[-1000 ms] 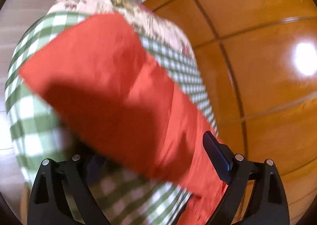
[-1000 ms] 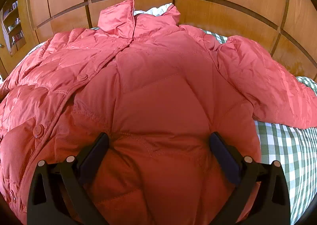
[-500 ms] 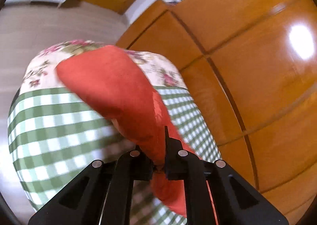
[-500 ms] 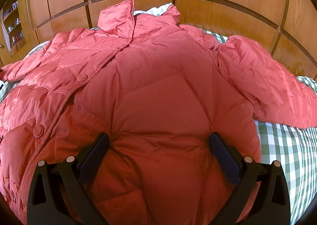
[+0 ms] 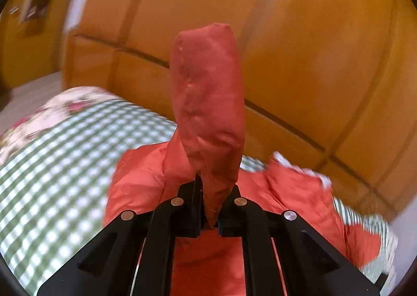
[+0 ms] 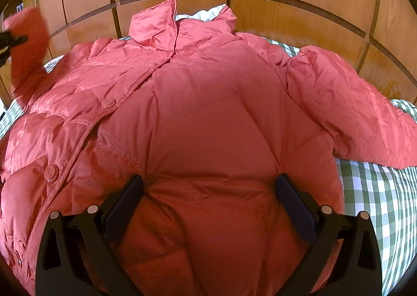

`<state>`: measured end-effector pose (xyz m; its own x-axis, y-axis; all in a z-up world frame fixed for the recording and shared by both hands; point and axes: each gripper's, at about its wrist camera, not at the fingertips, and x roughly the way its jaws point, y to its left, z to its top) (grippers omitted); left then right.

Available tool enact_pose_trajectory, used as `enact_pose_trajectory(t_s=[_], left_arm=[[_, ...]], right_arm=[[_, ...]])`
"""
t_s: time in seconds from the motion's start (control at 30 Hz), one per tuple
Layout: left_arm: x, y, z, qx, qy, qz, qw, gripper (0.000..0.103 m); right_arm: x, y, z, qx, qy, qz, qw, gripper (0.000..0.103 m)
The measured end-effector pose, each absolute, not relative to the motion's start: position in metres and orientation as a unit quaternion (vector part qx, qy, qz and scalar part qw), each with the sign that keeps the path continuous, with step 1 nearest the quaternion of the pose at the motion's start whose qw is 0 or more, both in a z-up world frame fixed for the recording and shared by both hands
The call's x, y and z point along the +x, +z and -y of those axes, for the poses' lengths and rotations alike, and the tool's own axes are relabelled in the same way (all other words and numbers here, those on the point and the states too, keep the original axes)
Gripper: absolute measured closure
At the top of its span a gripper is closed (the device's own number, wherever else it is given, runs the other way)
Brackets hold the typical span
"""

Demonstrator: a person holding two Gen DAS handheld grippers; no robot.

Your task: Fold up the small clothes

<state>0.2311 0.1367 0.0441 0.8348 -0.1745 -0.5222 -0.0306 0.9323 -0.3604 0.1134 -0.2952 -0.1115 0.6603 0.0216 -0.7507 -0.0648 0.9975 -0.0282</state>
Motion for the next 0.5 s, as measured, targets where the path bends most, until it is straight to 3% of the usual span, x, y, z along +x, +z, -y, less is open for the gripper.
enact_pose_trajectory(t_s=[0.27, 0.5], left_arm=[[0.257, 0.018, -0.017, -0.066, -0.138, -0.354, 0.923, 0.096], [0.250, -0.012, 0.061, 0.048, -0.204, -0.362, 0.908, 0.096]], right_arm=[[0.114, -0.111, 0.295, -0.024, 0.025, -0.410, 0.911, 0.002], [0.114, -0.111, 0.296, -0.022, 0.026, -0.410, 0.912, 0.002]])
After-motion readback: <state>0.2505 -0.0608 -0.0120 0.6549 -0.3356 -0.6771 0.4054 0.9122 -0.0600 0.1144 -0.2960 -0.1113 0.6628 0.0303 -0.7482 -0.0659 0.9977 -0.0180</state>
